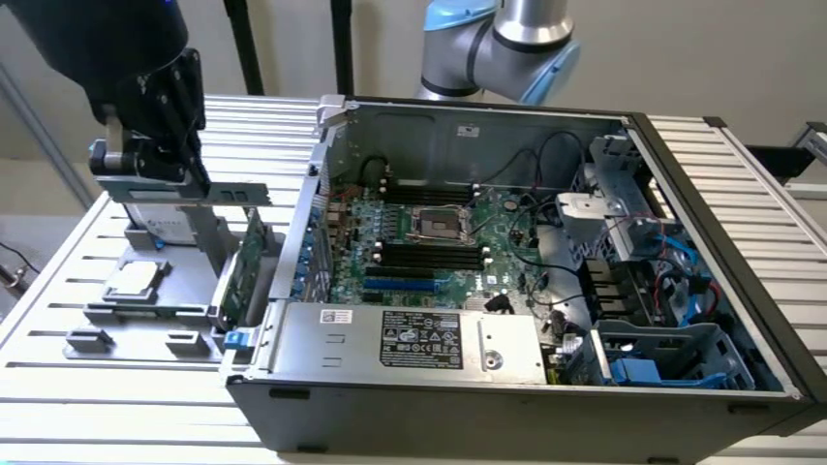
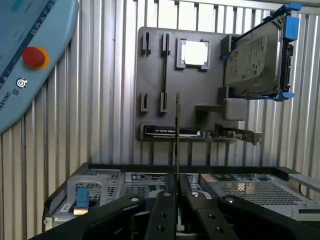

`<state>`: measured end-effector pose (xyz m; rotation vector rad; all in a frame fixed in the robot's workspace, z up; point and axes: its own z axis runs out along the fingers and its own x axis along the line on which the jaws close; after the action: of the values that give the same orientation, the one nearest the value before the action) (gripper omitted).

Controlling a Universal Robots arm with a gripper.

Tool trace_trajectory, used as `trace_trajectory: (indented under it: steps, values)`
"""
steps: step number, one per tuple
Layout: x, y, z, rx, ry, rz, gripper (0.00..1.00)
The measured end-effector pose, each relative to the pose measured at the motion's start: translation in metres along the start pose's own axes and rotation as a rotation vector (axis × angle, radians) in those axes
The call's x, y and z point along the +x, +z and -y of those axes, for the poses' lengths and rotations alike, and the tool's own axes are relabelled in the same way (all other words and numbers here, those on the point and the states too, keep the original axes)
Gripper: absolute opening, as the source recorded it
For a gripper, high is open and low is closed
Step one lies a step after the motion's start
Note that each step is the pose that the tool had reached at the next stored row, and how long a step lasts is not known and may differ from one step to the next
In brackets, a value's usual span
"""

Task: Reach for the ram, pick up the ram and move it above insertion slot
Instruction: 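Pick up the ram and move it above insertion slot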

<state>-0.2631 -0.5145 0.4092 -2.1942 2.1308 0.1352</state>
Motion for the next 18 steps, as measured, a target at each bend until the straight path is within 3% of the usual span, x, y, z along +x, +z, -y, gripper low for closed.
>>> trace_trajectory:
  steps: [3, 6, 18]
  values:
    - [0.0, -0.0023, 0.0136, -0.0002, -0.002, 0.0071, 0.13]
    - [0.0, -0.0028, 0.027, -0.0006, -0.002, 0.0104, 0.13]
    - [0.002, -0.0034, 0.0818, -0.0023, -0.003, 0.0115, 0.13]
